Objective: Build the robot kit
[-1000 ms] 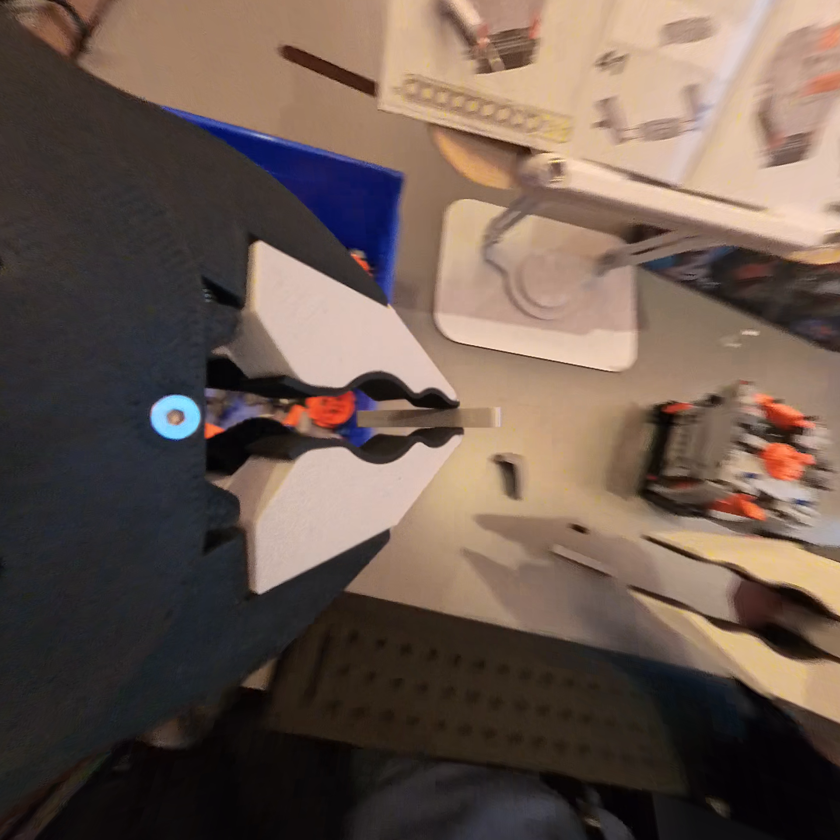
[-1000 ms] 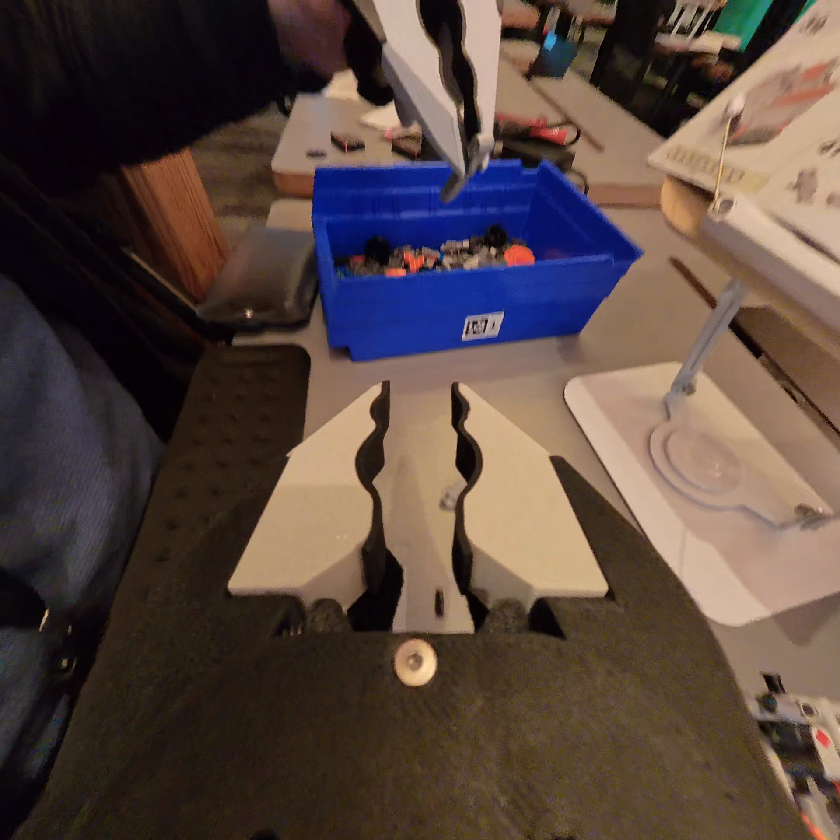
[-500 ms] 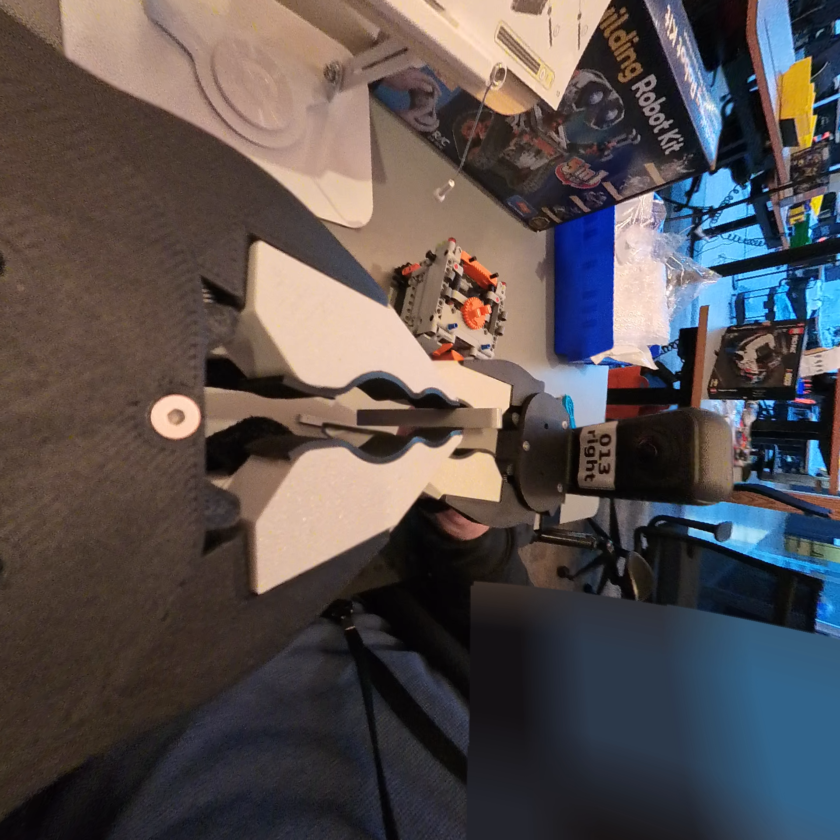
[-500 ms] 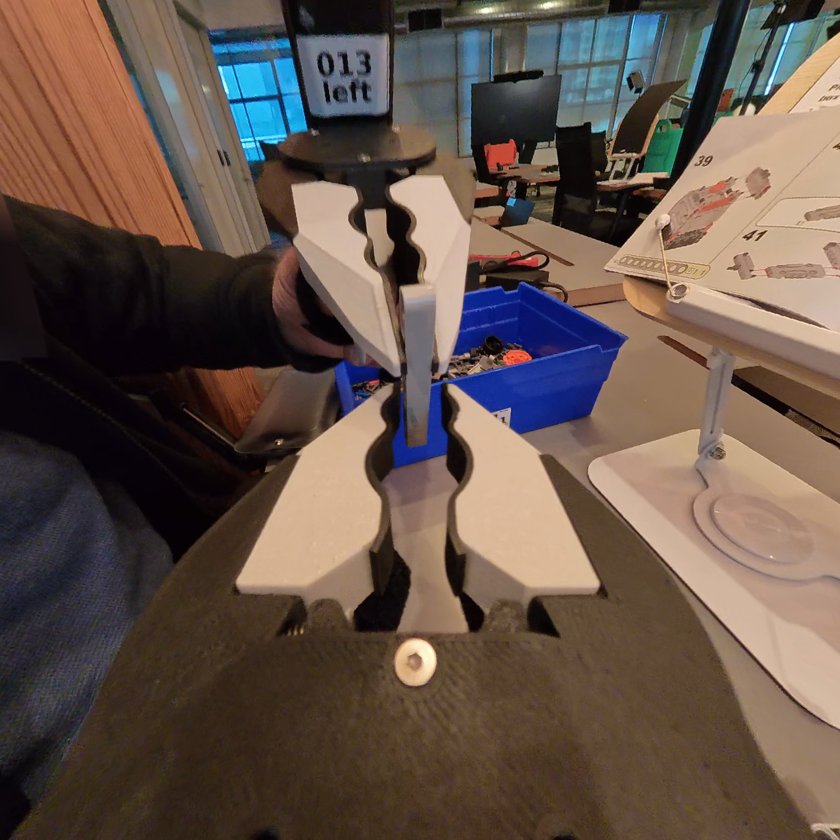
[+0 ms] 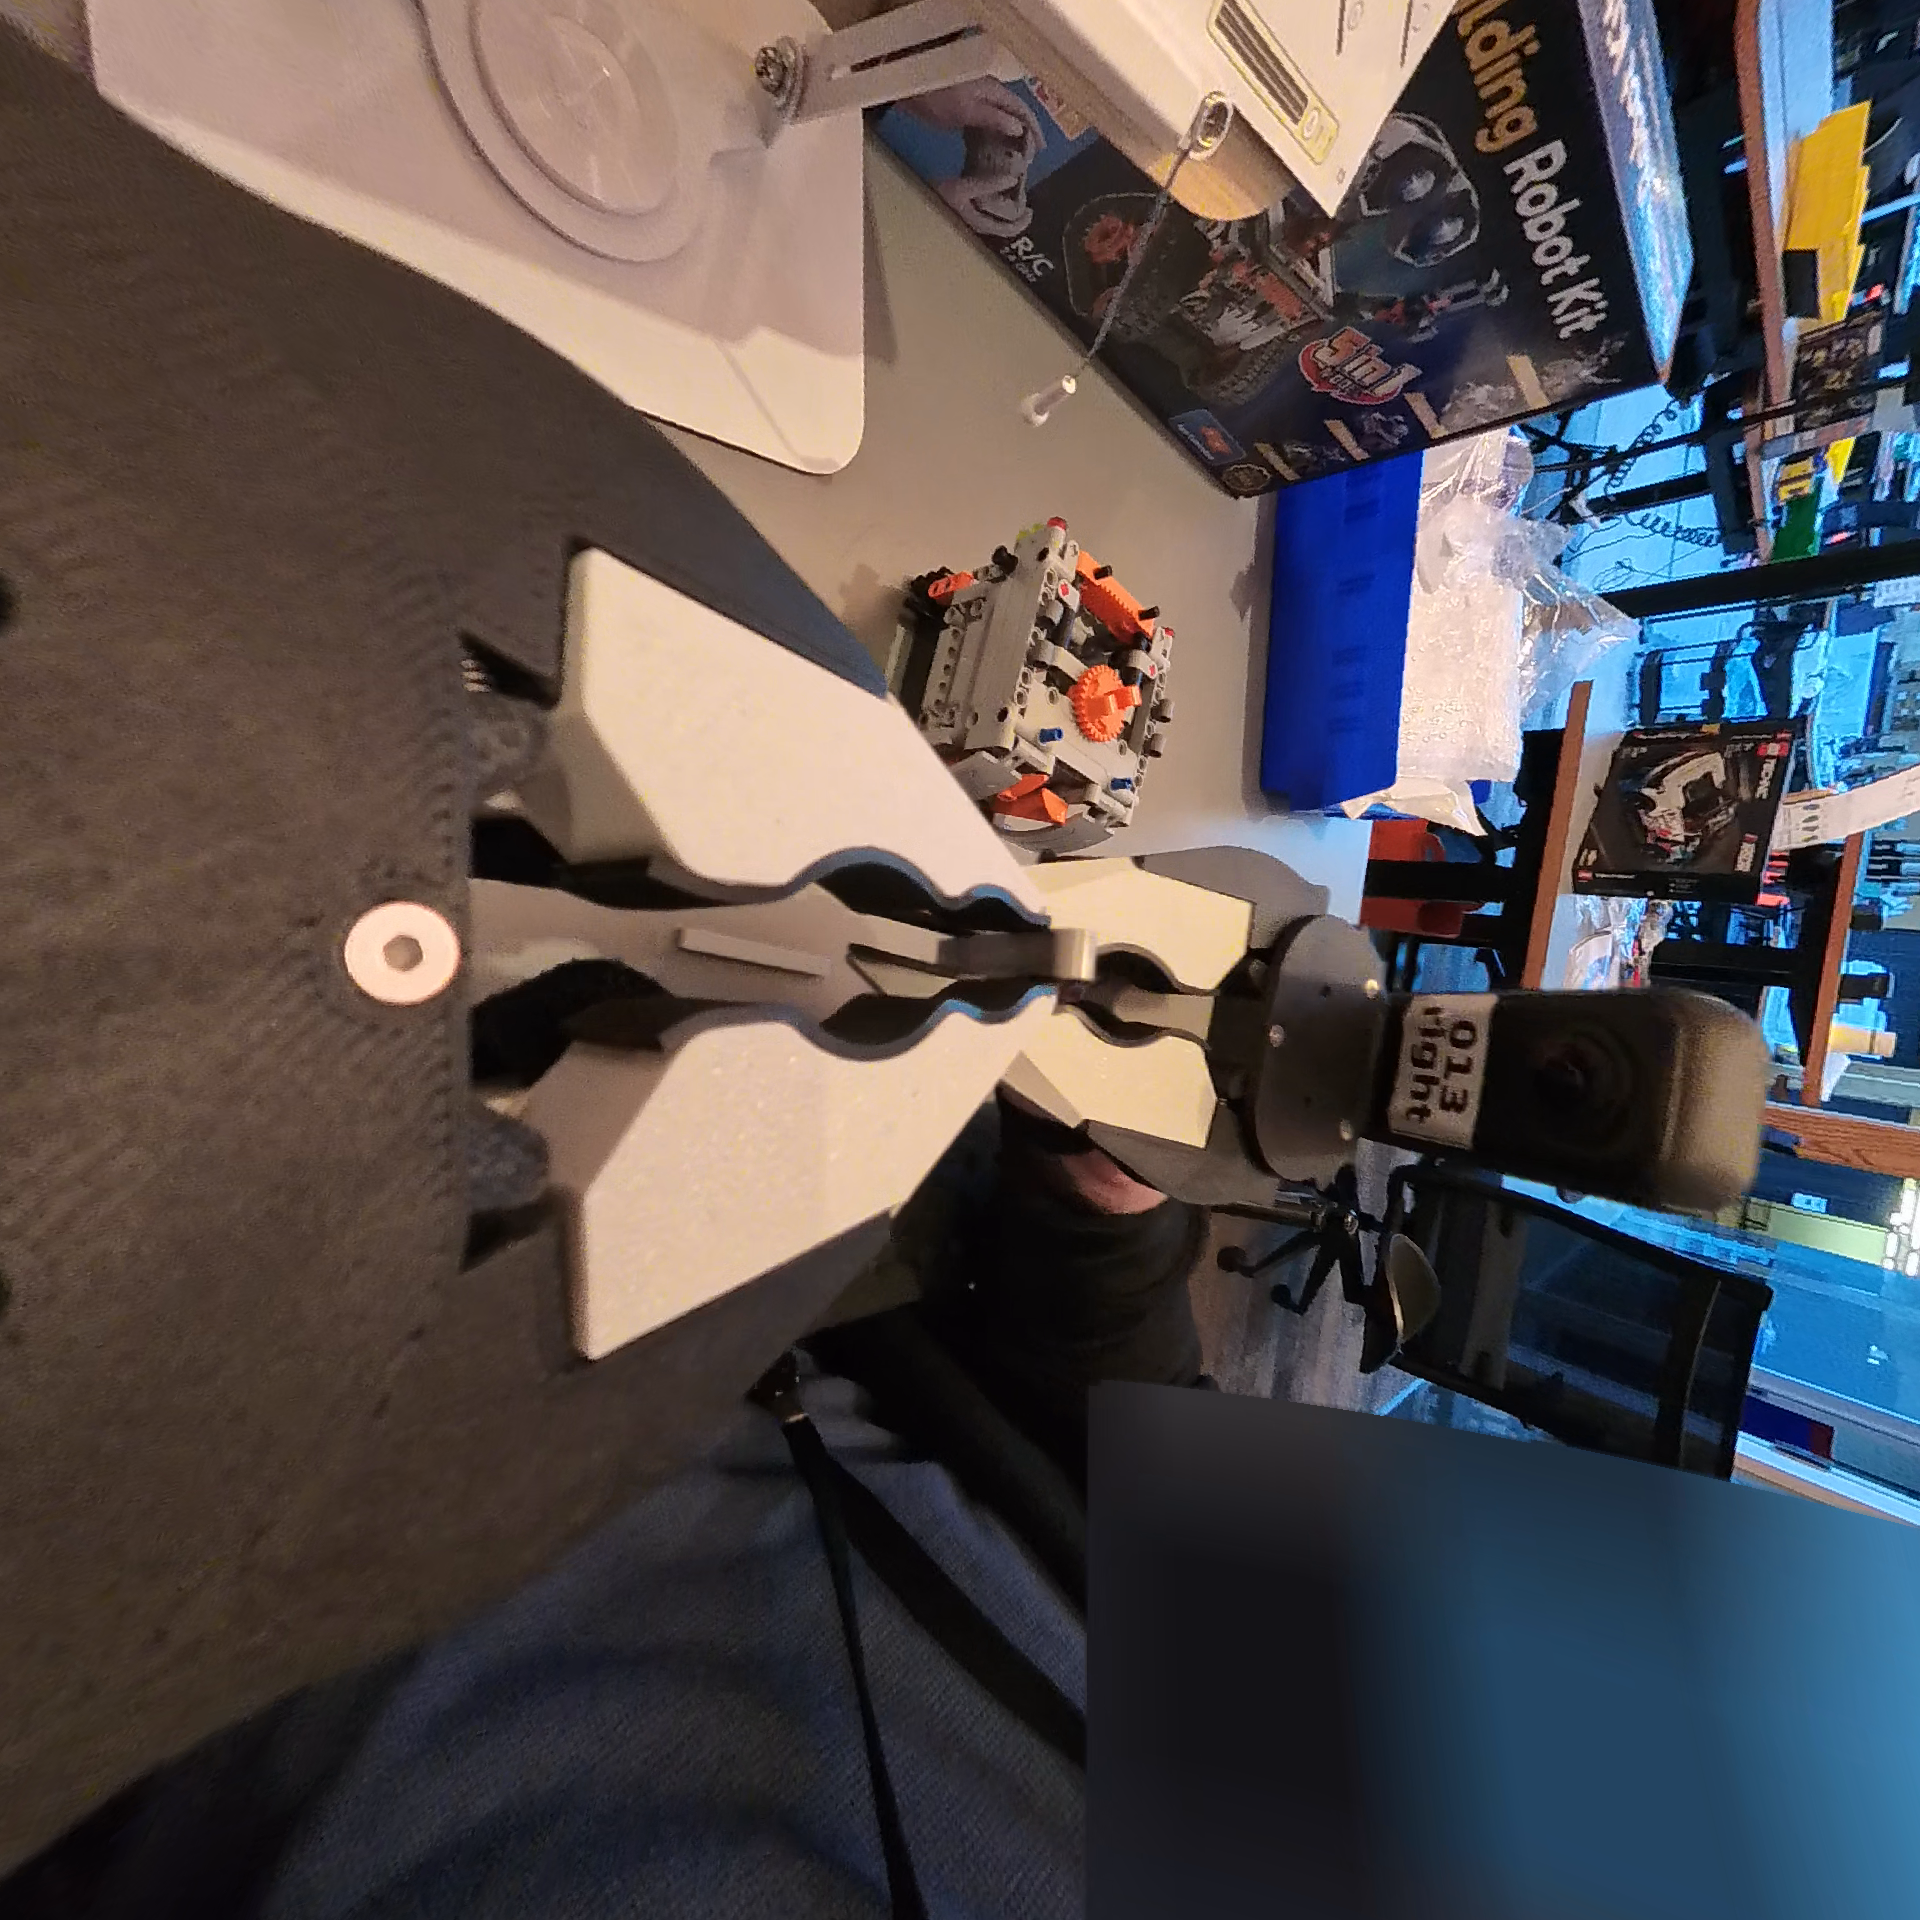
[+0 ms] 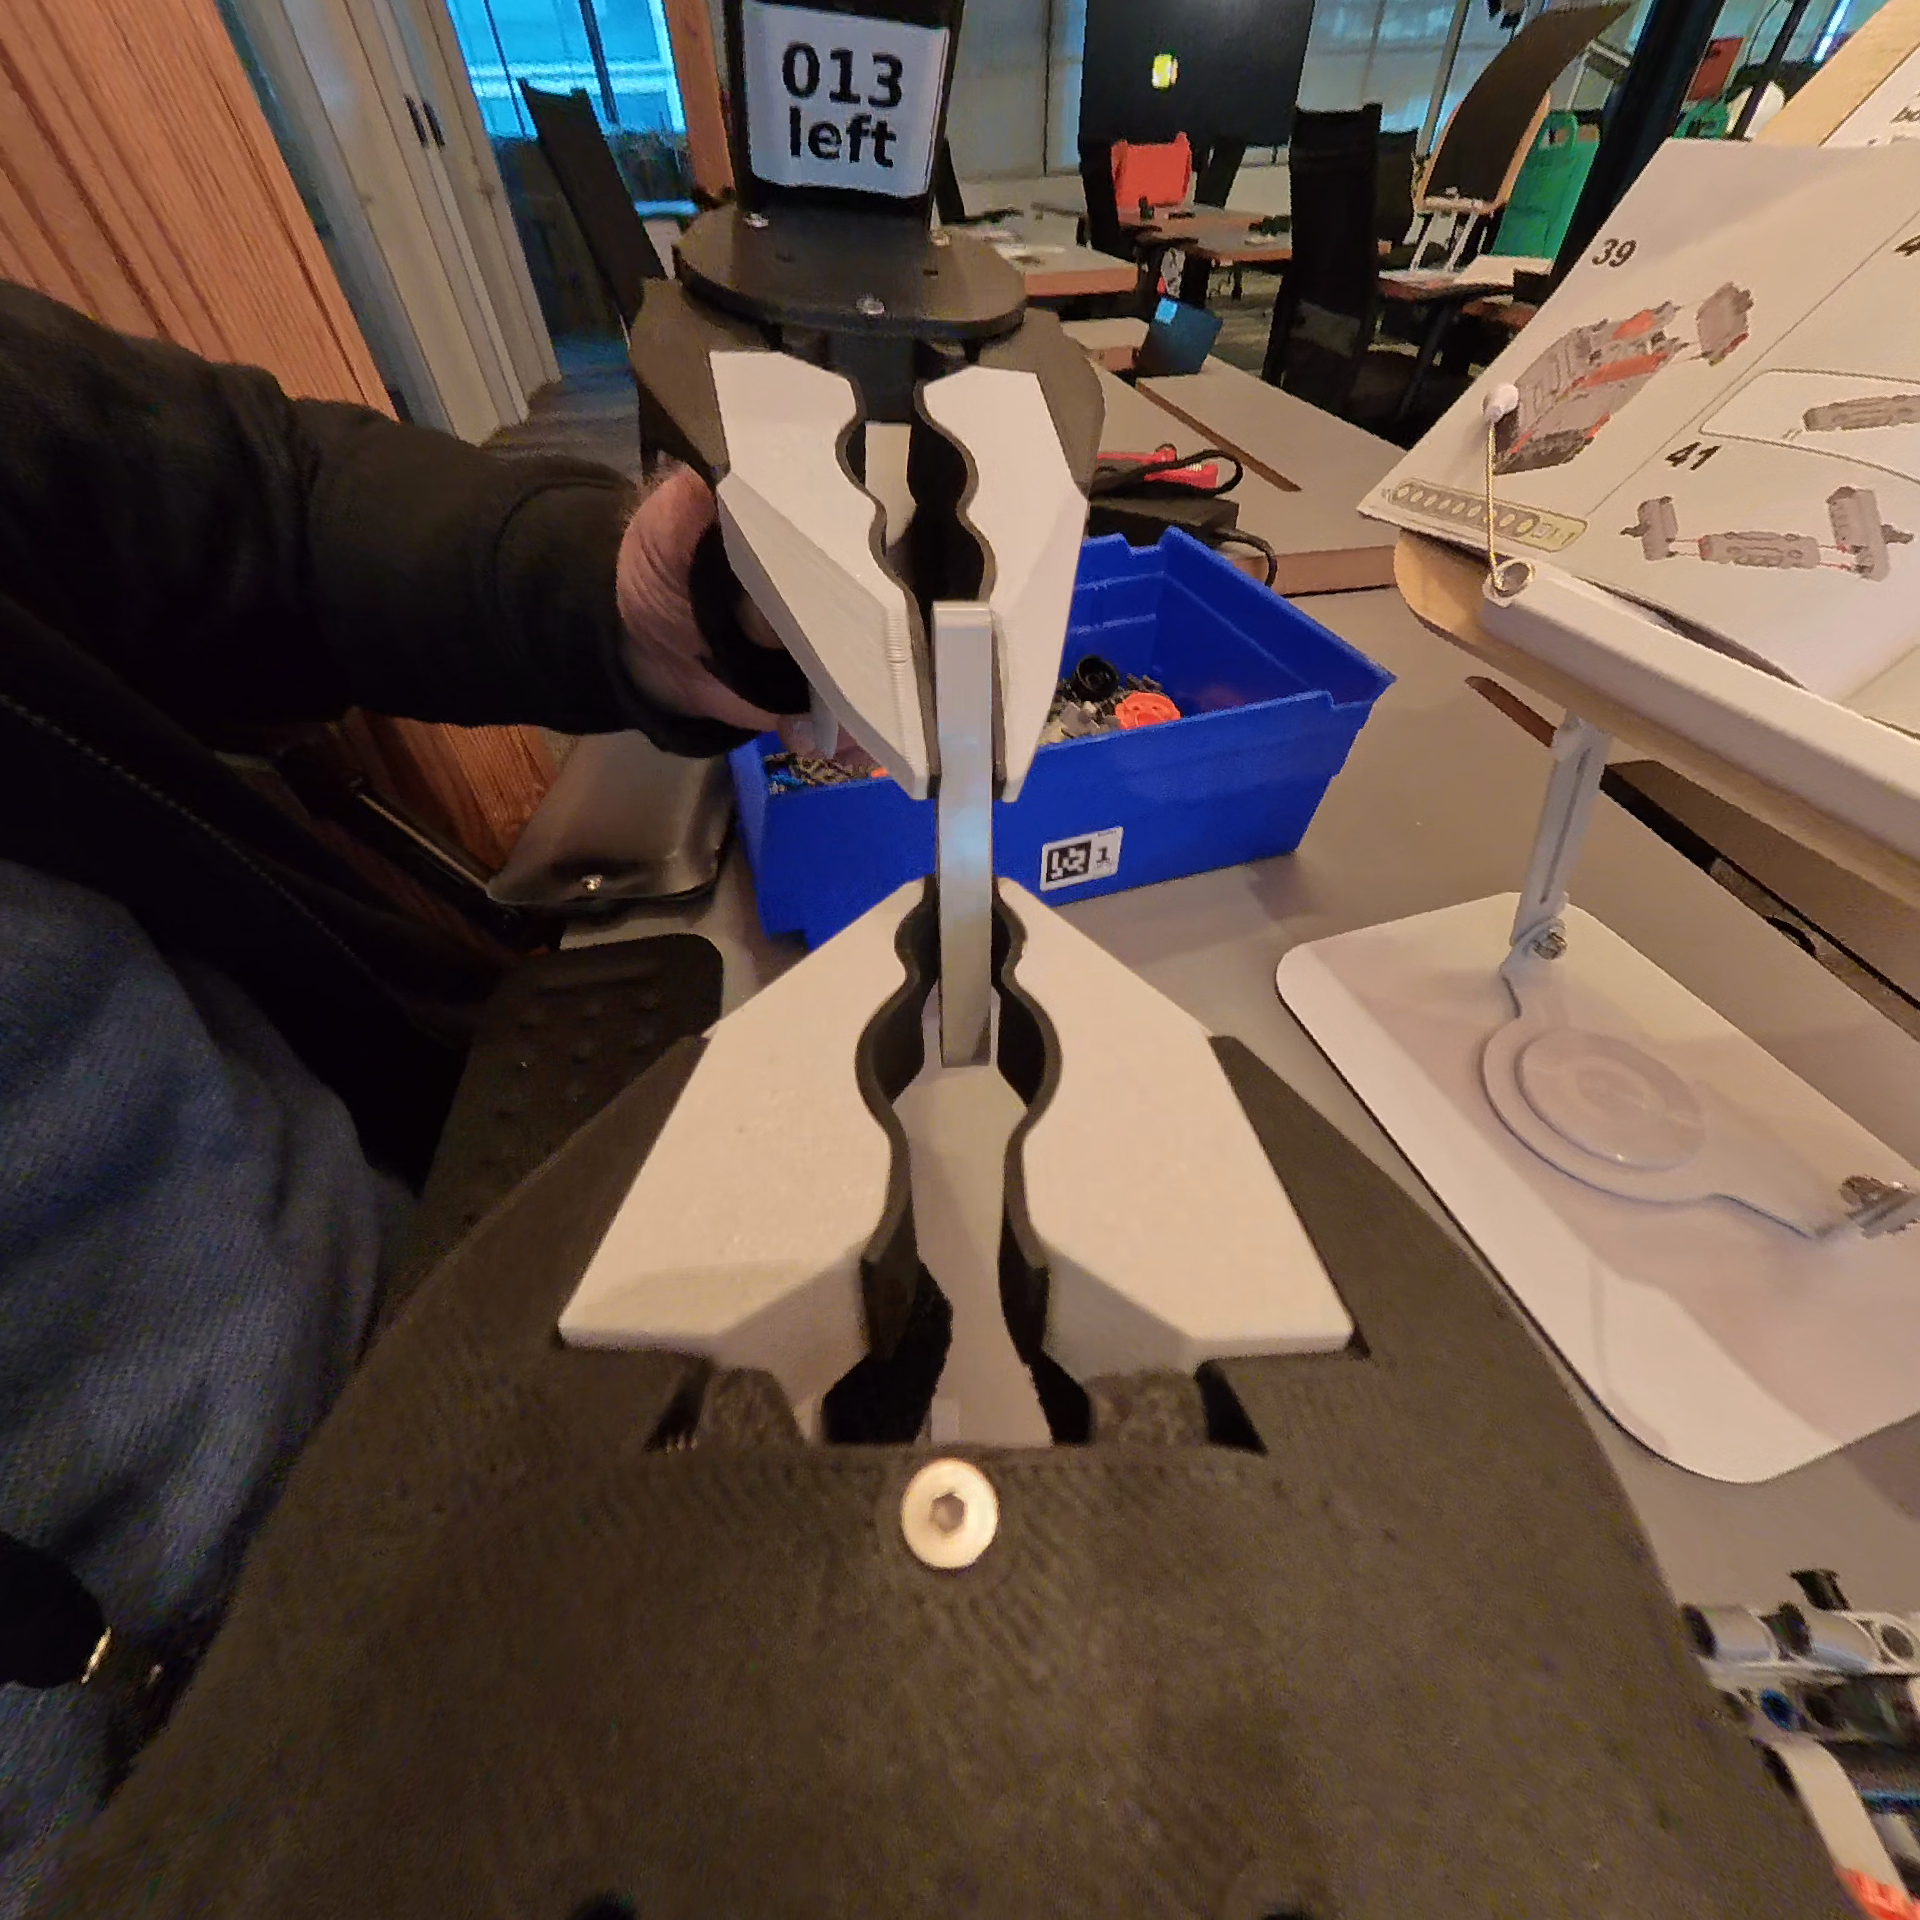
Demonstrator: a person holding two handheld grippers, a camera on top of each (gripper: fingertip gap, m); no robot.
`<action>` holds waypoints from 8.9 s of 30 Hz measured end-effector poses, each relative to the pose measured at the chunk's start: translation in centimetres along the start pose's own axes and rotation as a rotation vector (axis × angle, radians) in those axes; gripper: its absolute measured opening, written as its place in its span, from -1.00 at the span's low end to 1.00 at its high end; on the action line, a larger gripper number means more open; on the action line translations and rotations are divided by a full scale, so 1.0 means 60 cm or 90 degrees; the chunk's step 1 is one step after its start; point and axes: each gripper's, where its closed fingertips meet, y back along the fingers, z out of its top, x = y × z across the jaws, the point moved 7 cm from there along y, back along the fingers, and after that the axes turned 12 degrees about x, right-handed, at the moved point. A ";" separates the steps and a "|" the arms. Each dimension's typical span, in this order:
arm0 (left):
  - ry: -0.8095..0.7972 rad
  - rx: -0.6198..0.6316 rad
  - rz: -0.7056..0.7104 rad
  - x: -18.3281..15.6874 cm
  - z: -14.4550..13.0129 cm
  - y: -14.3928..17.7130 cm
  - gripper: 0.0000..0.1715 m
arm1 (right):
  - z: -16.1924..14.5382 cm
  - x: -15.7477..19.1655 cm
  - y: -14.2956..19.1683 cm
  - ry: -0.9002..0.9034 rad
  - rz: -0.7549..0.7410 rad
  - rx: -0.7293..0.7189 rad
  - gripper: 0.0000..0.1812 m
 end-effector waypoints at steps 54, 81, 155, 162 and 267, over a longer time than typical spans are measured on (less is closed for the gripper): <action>0.042 0.432 0.270 0.083 -0.110 -0.066 -0.74 | -0.219 -0.053 0.003 -0.119 0.060 0.524 -0.93; -0.286 0.556 0.640 0.124 -0.103 -0.032 -0.68 | -0.178 -0.052 0.009 -0.060 0.052 0.386 -0.92; 0.125 0.820 0.333 0.214 -0.306 0.285 -0.67 | -0.171 -0.044 -0.002 0.035 0.047 0.314 -0.96; 0.137 0.801 0.256 0.189 -0.304 0.279 -0.65 | -0.173 -0.045 -0.004 0.037 0.049 0.313 -0.96; -0.065 0.659 0.042 0.012 -0.132 -0.028 -0.80 | -0.162 -0.037 0.024 0.055 0.036 0.277 -0.97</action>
